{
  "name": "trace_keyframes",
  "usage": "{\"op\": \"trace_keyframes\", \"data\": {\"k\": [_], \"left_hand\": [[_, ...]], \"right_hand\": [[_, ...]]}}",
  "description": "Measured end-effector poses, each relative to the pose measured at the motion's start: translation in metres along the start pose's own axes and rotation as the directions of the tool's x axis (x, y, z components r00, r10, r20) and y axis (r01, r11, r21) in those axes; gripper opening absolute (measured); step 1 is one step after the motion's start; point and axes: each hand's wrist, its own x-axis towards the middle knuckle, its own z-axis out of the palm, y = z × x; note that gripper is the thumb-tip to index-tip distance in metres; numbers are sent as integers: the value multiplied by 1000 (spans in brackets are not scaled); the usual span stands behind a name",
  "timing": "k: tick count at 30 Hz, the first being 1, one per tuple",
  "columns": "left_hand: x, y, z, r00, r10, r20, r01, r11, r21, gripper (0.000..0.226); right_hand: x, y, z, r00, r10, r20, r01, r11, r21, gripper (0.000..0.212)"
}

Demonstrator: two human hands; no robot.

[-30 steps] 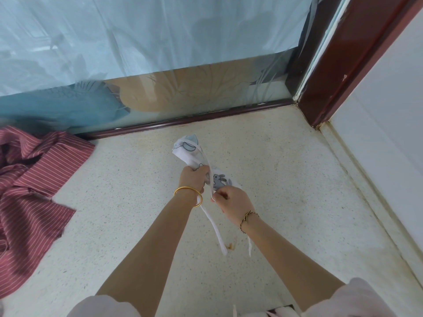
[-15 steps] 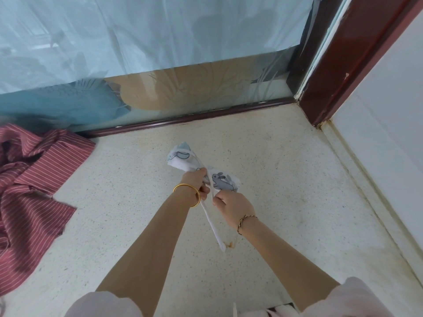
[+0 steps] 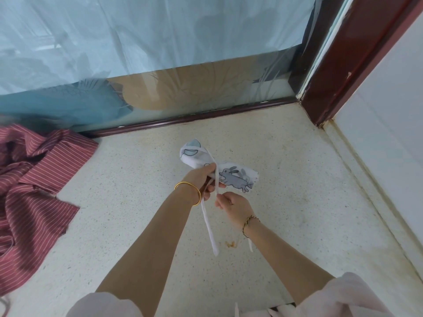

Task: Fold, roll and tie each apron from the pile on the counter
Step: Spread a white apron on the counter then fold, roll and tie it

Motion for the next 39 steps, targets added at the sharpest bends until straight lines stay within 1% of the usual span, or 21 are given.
{"op": "trace_keyframes", "data": {"k": [1, 2, 4, 5, 6, 8, 9, 11, 12, 14, 16, 18, 20, 22, 23, 25, 26, 30, 34, 36, 39], "left_hand": [[-1, 1, 1, 999, 32, -19, -32, 999, 17, 35], [-1, 1, 0, 997, 65, -48, -63, 997, 42, 35], [1, 2, -3, 984, 129, -120, -113, 984, 138, 33], [2, 2, -5, 976, 158, -148, -126, 970, 207, 32], [4, 2, -7, 968, 184, -169, -131, 949, 286, 31], [7, -1, -9, 960, 207, -190, -106, 893, 437, 29], [9, -3, -9, 960, 202, -193, -83, 867, 492, 29], [12, -9, -5, 971, 159, -179, -28, 819, 573, 32], [14, -13, -3, 979, 126, -163, -1, 795, 606, 35], [18, -22, -1, 991, 51, -126, 41, 770, 637, 39], [19, -29, -1, 994, -69, -82, 104, 802, 588, 35], [15, -32, -2, 983, -186, -8, 159, 815, 557, 24], [10, -33, -4, 971, -239, 31, 181, 808, 560, 14], [9, -34, -6, 971, -238, 31, 180, 806, 564, 14], [9, -34, -8, 974, -226, 22, 174, 803, 570, 13], [11, -33, -9, 986, -168, 3, 133, 790, 598, 11], [13, -32, -8, 990, -143, 6, 110, 788, 606, 12], [10, -26, -2, 980, -189, 66, 132, 858, 496, 23], [3, -22, -9, 957, -271, 101, 223, 915, 337, 28], [-1, -20, -11, 955, -277, 103, 238, 927, 289, 28], [0, -23, -11, 959, -271, 83, 243, 937, 252, 33]], "right_hand": [[0, 2, -2, 1000, 16, 15, -16, 999, -32, 30], [-1, 3, -4, 998, 37, 51, -30, 991, -134, 32], [-8, 1, -11, 982, 88, 168, -4, 894, -447, 31], [-13, -3, -15, 974, 89, 206, 33, 851, -524, 25], [-18, -10, -21, 971, 70, 226, 64, 842, -535, 23], [-23, -22, -31, 982, -27, 187, 105, 900, -423, 22], [-21, -25, -34, 988, -115, 99, 142, 929, -343, 17], [-13, -29, -32, 967, -250, -54, 232, 947, -224, 21], [-8, -27, -28, 958, -277, -70, 262, 950, -167, 25], [-2, -20, -18, 967, -254, -21, 251, 963, -98, 28], [4, -8, -10, 976, -219, 13, 220, 972, -82, 25], [6, 1, -6, 982, -187, 10, 187, 980, -72, 18], [7, 10, -2, 988, -157, 9, 157, 984, -81, 13], [7, 18, -1, 993, -117, 12, 118, 991, -64, 13], [7, 21, -1, 995, -99, 17, 99, 995, -15, 12], [4, 22, -1, 996, -84, 16, 82, 992, 92, 11], [2, 21, 0, 996, -91, 16, 89, 991, 98, 12], [4, 17, 3, 984, -174, 33, 177, 977, -116, 17], [8, 13, 1, 980, -183, 78, 194, 967, -166, 15], [10, 9, 1, 981, -171, 89, 185, 964, -191, 13], [14, 6, 5, 977, -176, 117, 203, 934, -294, 10]]}}
